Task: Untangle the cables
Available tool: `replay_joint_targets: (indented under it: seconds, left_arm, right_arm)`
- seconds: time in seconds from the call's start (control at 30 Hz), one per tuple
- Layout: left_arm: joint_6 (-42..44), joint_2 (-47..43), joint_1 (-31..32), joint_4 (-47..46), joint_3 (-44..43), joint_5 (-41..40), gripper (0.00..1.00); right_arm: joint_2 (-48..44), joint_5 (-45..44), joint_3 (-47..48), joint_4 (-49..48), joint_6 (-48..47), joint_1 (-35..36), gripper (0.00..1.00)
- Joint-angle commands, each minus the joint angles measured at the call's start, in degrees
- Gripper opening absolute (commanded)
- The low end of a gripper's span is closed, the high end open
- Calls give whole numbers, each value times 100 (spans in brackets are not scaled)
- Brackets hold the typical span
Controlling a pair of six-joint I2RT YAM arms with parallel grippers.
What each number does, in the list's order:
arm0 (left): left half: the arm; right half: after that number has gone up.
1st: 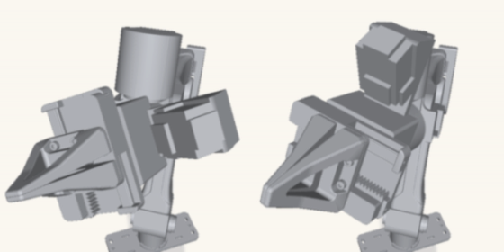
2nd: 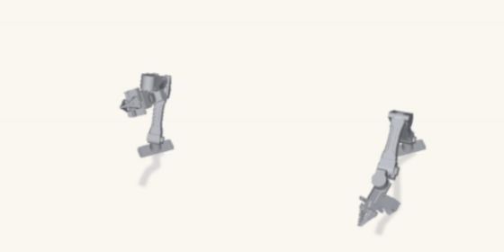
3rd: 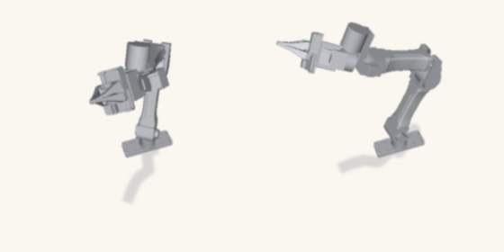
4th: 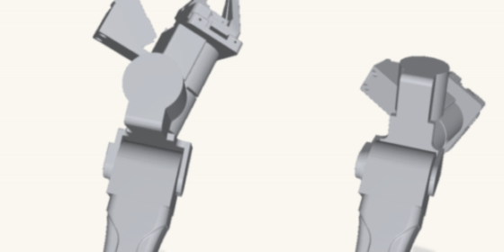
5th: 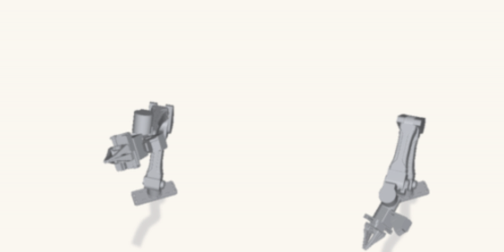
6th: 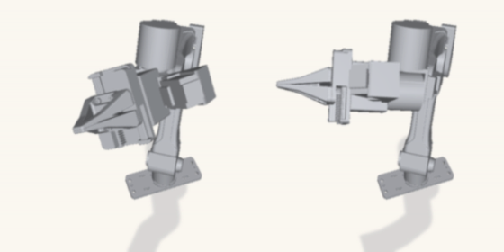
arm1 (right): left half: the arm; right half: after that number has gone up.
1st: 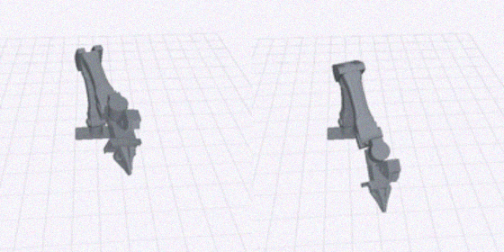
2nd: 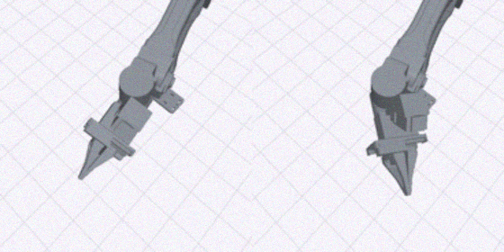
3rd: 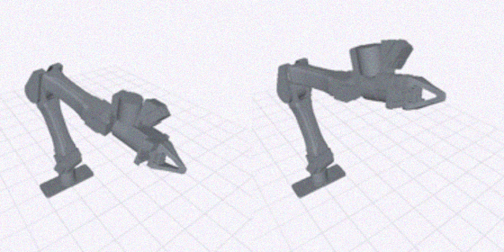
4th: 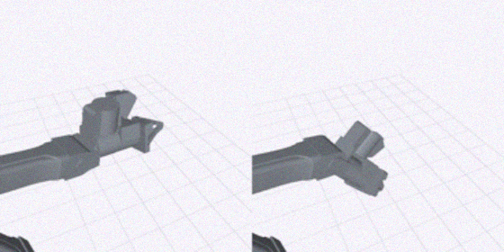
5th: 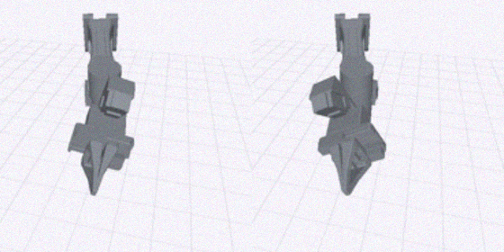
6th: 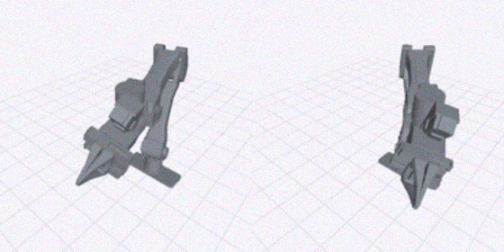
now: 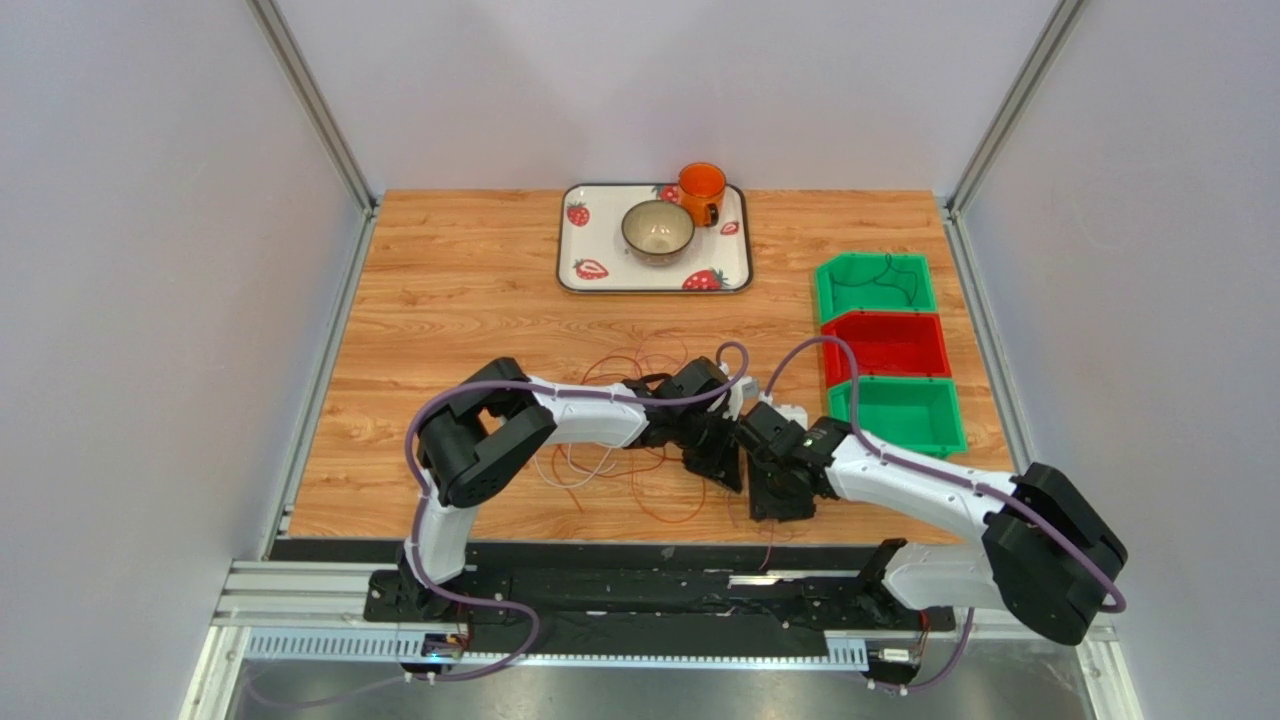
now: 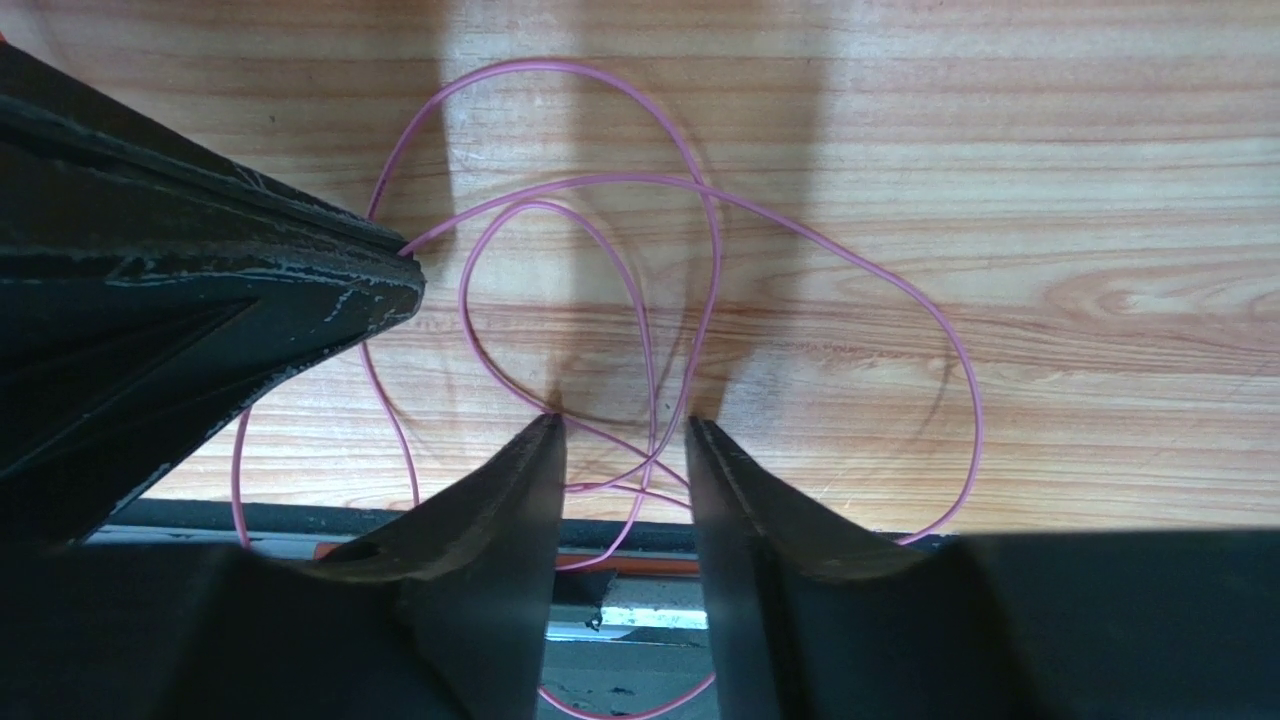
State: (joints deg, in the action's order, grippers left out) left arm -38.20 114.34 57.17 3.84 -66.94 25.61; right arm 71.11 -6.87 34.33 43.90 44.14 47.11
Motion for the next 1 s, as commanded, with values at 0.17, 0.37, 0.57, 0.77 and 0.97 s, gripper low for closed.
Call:
replay_joint_targets:
  seconds: [0.17, 0.37, 0.57, 0.77, 0.97]
  left_arm:
    - [198, 106, -39, 109, 67, -205, 0]
    - [207, 88, -39, 109, 58, -223, 0]
    - [234, -298, -39, -6, 251, -231, 24]
    - [348, -1413, -13, 310, 462, -722, 52]
    - [593, -2345, 40, 1083, 243, -1101, 67]
  right_arm:
    - [456, -358, 4, -233, 209, 211, 12]
    - [527, -367, -22, -338, 244, 246, 0]
    - [255, -464, 135, -189, 244, 246, 0]
    - [-246, -701, 636, 435, 209, 246, 0]
    - [-738, -877, 1119, 962, 200, 246, 0]
